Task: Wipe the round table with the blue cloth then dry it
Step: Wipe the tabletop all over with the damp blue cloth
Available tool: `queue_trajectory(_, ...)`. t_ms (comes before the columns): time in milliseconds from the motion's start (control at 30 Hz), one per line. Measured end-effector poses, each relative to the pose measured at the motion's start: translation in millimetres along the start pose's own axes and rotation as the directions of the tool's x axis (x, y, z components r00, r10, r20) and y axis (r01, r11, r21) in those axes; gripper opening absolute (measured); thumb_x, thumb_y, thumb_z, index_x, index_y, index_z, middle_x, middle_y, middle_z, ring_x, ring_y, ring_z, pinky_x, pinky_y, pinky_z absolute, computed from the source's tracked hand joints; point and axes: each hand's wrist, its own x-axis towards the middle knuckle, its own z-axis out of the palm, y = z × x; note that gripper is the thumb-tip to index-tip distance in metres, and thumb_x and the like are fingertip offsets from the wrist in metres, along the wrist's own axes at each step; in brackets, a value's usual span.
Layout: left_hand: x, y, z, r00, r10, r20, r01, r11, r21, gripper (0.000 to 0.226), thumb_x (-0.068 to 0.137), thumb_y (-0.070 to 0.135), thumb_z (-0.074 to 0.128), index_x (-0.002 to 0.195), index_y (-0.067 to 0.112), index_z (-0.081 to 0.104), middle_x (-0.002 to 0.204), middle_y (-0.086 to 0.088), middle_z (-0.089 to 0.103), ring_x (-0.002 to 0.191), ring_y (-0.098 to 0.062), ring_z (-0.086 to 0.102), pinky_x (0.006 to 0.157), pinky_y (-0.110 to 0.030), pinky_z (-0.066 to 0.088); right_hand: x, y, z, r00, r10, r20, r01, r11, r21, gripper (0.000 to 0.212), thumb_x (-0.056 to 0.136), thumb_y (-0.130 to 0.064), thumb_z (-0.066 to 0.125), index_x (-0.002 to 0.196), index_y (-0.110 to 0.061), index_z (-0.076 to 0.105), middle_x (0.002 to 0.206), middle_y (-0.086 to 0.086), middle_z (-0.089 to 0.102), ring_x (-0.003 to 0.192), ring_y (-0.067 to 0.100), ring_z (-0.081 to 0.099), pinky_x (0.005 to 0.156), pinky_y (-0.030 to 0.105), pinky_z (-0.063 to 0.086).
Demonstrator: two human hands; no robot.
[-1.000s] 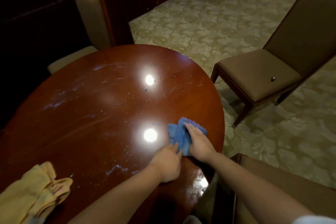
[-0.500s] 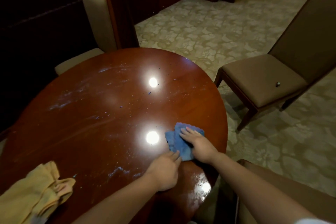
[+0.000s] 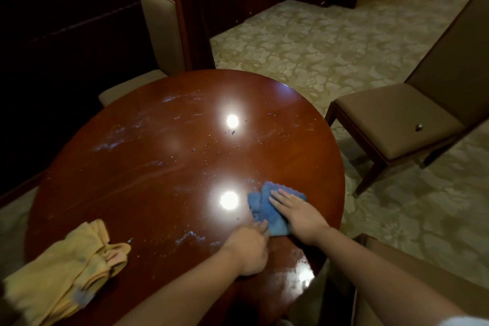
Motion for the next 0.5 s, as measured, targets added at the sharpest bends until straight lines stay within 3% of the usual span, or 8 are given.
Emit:
queue_trajectory(33,-0.8,2.0,3.7,1.0,-0.002,0.0,0.002,1.0,-0.002,0.058,0.099,0.03,0.035,0.147,0.0,0.023,0.156,-0.017,0.017,0.141,-0.029,0.023,0.114,-0.035,0.018,-2.7,2.0,1.6,0.997,0.075,0.013,-0.075,0.997,-0.012,0.064,0.093,-0.01,0.044,0.152,-0.013,0.017,0.159,0.004,0.008,0.147,0.019,0.01,0.116,0.025,0.004)
queue_trajectory(100,-3.3,7.8,13.4,1.0,0.01,-0.014,-0.01,1.0,-0.004,0.063,0.099,0.032,0.034,0.148,-0.004,0.018,0.157,-0.02,0.013,0.143,-0.031,0.018,0.117,-0.037,0.012,-19.8,-3.7,13.2,0.981,0.185,-0.059,-0.182,0.982,0.05,0.062,0.097,-0.017,0.041,0.152,-0.013,0.013,0.158,-0.002,0.003,0.147,0.016,0.006,0.112,0.019,-0.004)
queue_trajectory(167,-9.9,11.1,21.2,0.999,0.03,-0.027,-0.03,0.999,-0.022,0.063,0.099,0.031,0.034,0.147,-0.006,0.019,0.156,-0.021,0.014,0.143,-0.032,0.017,0.119,-0.037,0.008,-44.6,-20.3,20.4,0.963,0.241,-0.119,-0.229,0.968,0.104,0.058,0.088,-0.022,0.043,0.143,-0.004,0.038,0.15,0.002,0.027,0.14,0.022,0.034,0.115,0.022,0.006)
queue_trajectory(233,-18.9,9.1,26.2,0.997,0.059,-0.044,-0.061,0.997,-0.053,0.059,0.099,0.028,0.035,0.146,-0.007,0.023,0.155,-0.021,0.019,0.142,-0.031,0.019,0.119,-0.036,0.007,-57.7,-36.5,26.4,0.969,0.221,-0.111,-0.219,0.975,0.032,0.055,0.076,-0.027,0.041,0.12,-0.004,0.064,0.131,0.009,0.057,0.116,0.026,0.061,0.113,0.025,0.013)
queue_trajectory(333,-30.0,-0.9,29.9,0.997,0.057,-0.047,-0.06,0.996,-0.072,0.058,0.098,0.023,0.035,0.146,-0.006,0.023,0.156,-0.019,0.019,0.143,-0.029,0.017,0.119,-0.034,0.004,-50.1,-45.1,20.3,0.974,0.215,-0.068,-0.219,0.974,-0.065,0.056,0.075,-0.031,0.037,0.113,-0.006,0.07,0.121,0.011,0.065,0.11,0.024,0.064,0.11,0.027,0.012)
queue_trajectory(400,-30.4,-6.3,31.6,0.999,0.008,-0.044,-0.011,0.997,-0.081,0.059,0.097,0.022,0.036,0.147,-0.006,0.022,0.155,-0.019,0.018,0.143,-0.029,0.017,0.119,-0.034,0.006,-38.3,-51.9,12.4,0.975,0.213,-0.069,-0.22,0.969,-0.112,0.064,0.079,-0.036,0.03,0.125,-0.002,0.06,0.137,0.013,0.049,0.122,0.023,0.055,0.11,0.028,0.017)
queue_trajectory(467,-32.9,-7.5,33.7,0.999,-0.016,-0.043,0.012,0.995,-0.095,0.057,0.095,0.023,0.038,0.143,-0.007,0.03,0.151,-0.021,0.027,0.14,-0.031,0.024,0.118,-0.036,0.013,-39.9,-58.5,9.8,0.977,0.211,-0.015,-0.212,0.969,-0.127,0.078,0.085,-0.048,0.009,0.143,0.0,0.028,0.15,0.006,0.009,0.141,0.02,0.023,0.116,0.027,0.008)
queue_trajectory(500,-37.8,-6.1,34.8,0.999,-0.007,-0.051,0.001,0.994,-0.11,0.056,0.094,0.024,0.039,0.14,-0.006,0.035,0.147,-0.021,0.033,0.136,-0.033,0.029,0.116,-0.036,0.017,-49.9,-63.6,13.1,0.973,0.23,-0.009,-0.23,0.965,-0.124,0.081,0.088,-0.056,0.002,0.144,-0.003,0.025,0.151,0.005,0.007,0.142,0.019,0.019,0.116,0.028,0.008)
